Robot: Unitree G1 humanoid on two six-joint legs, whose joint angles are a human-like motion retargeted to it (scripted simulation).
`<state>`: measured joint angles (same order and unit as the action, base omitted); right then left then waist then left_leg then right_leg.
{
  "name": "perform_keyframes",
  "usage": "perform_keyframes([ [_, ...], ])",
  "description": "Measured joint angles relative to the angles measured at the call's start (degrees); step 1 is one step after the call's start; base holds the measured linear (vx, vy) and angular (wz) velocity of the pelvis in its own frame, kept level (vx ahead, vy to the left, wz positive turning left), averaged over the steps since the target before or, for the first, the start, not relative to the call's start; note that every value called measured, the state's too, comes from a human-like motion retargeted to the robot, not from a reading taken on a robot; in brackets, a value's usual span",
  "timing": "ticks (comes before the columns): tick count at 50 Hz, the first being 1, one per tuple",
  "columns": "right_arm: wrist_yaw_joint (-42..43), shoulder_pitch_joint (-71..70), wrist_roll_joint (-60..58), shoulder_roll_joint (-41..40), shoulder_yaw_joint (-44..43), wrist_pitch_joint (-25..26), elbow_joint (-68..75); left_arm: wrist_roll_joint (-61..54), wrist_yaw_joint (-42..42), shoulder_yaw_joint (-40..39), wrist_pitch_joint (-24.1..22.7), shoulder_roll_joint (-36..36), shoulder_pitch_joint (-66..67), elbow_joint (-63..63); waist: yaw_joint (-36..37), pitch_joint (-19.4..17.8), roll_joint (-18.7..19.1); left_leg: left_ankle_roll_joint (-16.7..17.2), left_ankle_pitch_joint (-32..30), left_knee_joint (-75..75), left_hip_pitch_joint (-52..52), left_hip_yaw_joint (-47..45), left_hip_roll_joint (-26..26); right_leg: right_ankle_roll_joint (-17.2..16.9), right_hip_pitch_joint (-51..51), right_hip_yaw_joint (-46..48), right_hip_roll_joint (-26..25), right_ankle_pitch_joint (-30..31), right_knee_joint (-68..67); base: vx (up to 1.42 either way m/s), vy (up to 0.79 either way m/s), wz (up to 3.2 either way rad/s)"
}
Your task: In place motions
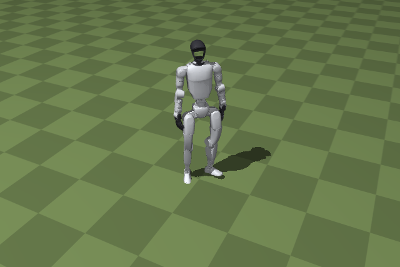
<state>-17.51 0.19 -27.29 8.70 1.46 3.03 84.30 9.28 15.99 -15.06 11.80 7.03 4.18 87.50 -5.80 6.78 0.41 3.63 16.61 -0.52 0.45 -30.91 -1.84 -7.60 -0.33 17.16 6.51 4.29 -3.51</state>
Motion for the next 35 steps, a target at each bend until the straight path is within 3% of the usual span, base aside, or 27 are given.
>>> perform_keyframes([
  [35, -0.1, 0.2, 0.1, -0.1, -0.2, -0.2, 0.1, -0.1, 0.2, 0.2, -0.1, -0.2, 0.2, 0.1, 0.2, -0.2, 0.0, -0.1, -0.1, 0.1, -0.3, 0.3, 0.0, 0.1, -0.1, 0.2, 0.1, 0.1, -0.1, 0.00, 0.00, 0.00],
])
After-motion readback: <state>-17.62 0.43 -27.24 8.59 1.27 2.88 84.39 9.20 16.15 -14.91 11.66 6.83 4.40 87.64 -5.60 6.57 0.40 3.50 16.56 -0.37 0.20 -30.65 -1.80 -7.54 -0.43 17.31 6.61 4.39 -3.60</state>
